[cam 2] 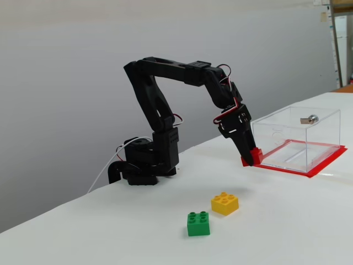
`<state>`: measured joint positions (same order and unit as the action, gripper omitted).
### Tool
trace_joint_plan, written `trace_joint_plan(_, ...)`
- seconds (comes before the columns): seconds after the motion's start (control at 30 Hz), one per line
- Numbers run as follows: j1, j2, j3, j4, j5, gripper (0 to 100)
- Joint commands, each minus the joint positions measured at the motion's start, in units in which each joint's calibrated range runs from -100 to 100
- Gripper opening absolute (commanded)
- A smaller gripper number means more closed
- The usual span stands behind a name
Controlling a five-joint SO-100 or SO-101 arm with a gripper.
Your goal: Pick the red lego brick and place it into the transparent box
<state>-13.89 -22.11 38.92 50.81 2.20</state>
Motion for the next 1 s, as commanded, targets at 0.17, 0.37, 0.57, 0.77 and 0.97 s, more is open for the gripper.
trace_joint_plan(0.17, 2.32, -5.00, -11.98, 9.24, 0.20, 3)
trace_joint_plan(0.37, 2.24, -4.49, -24.00, 16.64, 0.20, 3)
trace_joint_plan(0.57, 1.73, -3.30, -35.13, 20.12, 0.15, 3)
trace_joint_plan(0.77, 0.62, 1.88, -48.06, 25.25, -0.22, 3)
trace_joint_plan(0.97, -4.93, 5.44, -56.28, 27.51, -0.37, 3)
